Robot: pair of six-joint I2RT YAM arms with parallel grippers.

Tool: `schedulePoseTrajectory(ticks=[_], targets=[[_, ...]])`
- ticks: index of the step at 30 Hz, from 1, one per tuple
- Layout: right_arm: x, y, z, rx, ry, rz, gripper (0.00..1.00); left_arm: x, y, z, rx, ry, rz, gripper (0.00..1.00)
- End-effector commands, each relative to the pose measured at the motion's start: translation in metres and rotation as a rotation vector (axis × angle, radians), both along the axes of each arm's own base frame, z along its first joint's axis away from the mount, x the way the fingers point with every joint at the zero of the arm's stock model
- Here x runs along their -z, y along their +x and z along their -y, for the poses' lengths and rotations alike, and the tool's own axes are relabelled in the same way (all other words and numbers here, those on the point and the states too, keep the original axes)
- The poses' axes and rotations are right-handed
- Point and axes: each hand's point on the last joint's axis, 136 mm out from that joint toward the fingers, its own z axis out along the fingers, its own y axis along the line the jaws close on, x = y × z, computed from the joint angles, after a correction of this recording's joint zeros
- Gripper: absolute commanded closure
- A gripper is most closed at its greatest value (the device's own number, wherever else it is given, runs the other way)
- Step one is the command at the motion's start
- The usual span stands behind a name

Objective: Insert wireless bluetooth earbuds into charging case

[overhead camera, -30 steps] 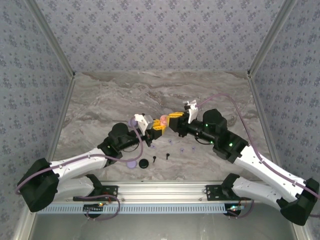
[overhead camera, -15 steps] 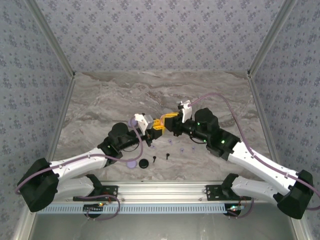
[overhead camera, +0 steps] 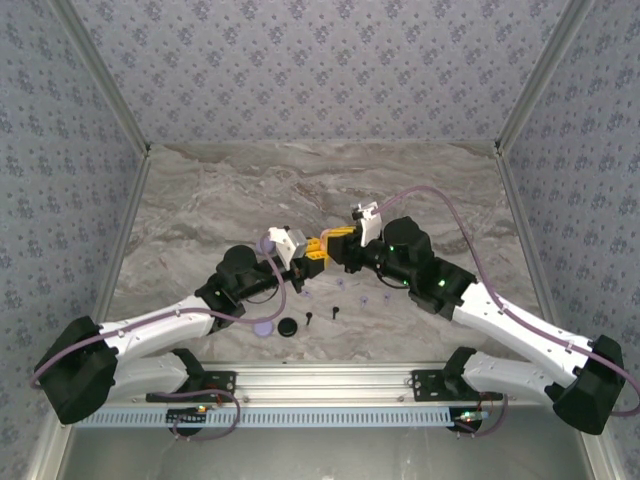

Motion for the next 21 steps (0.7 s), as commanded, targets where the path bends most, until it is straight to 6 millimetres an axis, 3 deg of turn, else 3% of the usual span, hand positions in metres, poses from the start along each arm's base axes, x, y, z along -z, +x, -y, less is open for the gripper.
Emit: schedulePoseTrajectory(ticks=[1, 6, 13, 17, 21], targets=[[0.001, -0.001, 0.000, -0.001, -0.021, 0.002, 0.76, -0.031, -0.005, -0.001, 0.013, -0.067, 0.065, 1.00], [-0.011, -0.004, 0.000, -0.021, -0.022, 0.006, 0.64, -0.030, -0.005, -0.001, 0.014, -0.066, 0.063, 1.00], [-0.050, -0.009, 0.020, -0.044, -0.015, 0.044, 0.44, -0.031, -0.008, -0.003, 0.018, -0.075, 0.064, 1.00], [-0.042, -0.003, 0.034, -0.069, -0.017, -0.021, 0.24, -0.034, -0.012, -0.004, 0.031, -0.087, 0.070, 1.00], [-0.026, -0.007, 0.023, -0.176, 0.007, -0.112, 0.08, -0.035, -0.015, -0.004, 0.044, -0.088, 0.073, 1.00]])
